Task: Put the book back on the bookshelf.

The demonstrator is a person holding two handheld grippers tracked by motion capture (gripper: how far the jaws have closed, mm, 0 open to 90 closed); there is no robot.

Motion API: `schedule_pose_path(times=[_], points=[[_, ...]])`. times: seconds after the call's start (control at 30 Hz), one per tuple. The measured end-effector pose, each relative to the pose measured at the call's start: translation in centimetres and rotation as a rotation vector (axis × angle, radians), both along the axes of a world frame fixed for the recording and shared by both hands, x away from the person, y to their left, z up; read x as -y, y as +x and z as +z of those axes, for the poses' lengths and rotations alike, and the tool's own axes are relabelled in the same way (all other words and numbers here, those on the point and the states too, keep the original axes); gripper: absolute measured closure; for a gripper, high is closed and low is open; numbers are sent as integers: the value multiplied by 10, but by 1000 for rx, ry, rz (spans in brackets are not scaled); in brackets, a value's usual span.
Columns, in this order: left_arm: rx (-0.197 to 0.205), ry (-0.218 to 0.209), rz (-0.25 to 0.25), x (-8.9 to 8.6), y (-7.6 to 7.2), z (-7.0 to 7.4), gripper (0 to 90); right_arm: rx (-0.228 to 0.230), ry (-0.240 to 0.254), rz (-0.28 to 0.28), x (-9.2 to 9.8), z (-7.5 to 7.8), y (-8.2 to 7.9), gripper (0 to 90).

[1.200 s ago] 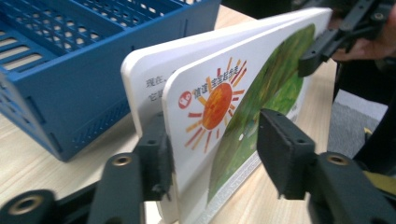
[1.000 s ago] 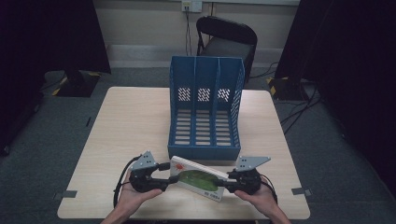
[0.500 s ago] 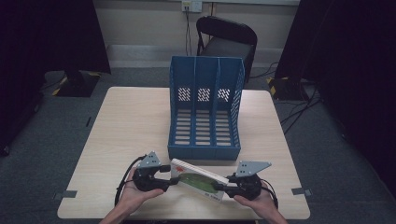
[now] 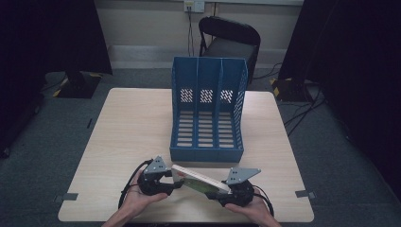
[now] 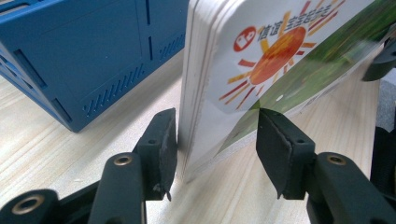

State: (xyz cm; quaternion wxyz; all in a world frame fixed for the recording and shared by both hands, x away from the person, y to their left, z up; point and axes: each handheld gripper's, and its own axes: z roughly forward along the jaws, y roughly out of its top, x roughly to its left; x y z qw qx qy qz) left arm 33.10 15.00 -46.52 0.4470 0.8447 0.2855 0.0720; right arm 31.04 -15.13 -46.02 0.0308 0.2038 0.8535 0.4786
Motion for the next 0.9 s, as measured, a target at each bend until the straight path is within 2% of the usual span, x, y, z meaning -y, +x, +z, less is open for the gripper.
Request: schedule_pose_path(times=[0.13,0.2,0.27,0.33,0.4,0.57,0.67,0.77,0.8,0.9], points=[[-3,-4,-1,0,0,0,498,-2,5,-3,-2,-3,2,647],[-24,-11,-17,1,1,-1,506,7,4,-14,-3,-4,3,674],[-15,1,-14,3,-1,-2,510,24,9,-30,-5,-6,4,710],[-6,7,-3,5,-1,-2,513,11,19,-38,-4,-6,6,720],[-17,0,2,5,0,-3,512,12,19,-47,-4,-7,7,720],[-15,-2,4,5,1,-4,509,5,19,-44,-4,-9,8,696],[-14,-5,4,6,2,-4,507,0,20,-41,-4,-10,9,716],[-10,-3,8,6,2,-4,504,7,6,-32,-5,-9,7,759],[-9,-2,7,6,2,-4,503,26,-5,-43,-7,-8,6,762],[-3,5,6,6,2,-4,499,19,-3,-50,-6,-8,5,763]])
